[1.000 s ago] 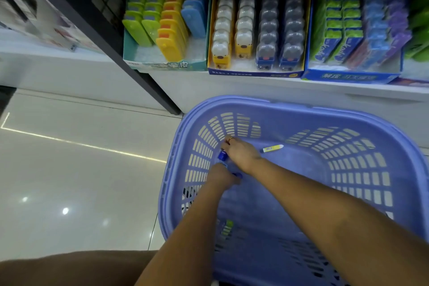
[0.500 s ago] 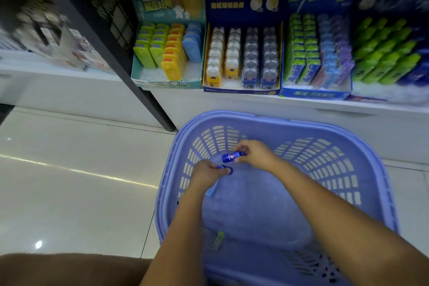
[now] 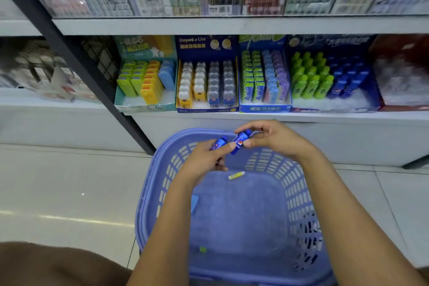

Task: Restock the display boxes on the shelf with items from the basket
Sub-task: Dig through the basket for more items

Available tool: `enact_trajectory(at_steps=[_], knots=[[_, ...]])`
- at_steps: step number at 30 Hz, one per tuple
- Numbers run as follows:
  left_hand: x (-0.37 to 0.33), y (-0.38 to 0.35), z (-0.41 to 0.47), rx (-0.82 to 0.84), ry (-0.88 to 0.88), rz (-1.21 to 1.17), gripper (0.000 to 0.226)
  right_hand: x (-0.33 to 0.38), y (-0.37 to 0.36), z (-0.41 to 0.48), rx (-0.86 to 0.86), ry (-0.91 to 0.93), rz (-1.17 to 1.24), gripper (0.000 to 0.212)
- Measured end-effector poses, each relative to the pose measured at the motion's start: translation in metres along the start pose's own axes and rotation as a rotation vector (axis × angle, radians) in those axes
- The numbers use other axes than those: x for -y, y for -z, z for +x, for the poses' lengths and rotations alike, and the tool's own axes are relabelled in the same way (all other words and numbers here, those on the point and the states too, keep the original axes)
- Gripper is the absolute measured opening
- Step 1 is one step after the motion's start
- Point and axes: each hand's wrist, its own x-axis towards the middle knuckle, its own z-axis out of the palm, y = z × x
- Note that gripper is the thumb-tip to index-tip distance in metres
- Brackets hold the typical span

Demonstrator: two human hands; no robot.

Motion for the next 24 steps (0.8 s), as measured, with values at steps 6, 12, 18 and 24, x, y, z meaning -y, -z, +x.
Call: enact_trajectory(at_steps=[6, 12, 18, 24], knots=[[-0.035, -0.028, -0.008, -0.070, -0.160, -0.137, 0.017, 0.032, 0.009, -0.015, -0.234, 0.142, 0.185, 0.018], [-0.054, -0.051, -0.010, -0.149, -0.137, -0.131, 0.043, 0.048, 0.040, -0.027, -0.546, 0.248, 0.055, 0.017], [-0.055, -0.044, -0.006, -0.155, -0.038, -0.234, 0.051, 0.047, 0.093, -0.039, -0.835, 0.238, -0.175, 0.020], [-0.057, -0.040, 0.003, -0.153, -0.033, -0.196, 0.027, 0.027, 0.141, -0.050, -1.018, 0.163, -0.403, 0.027]])
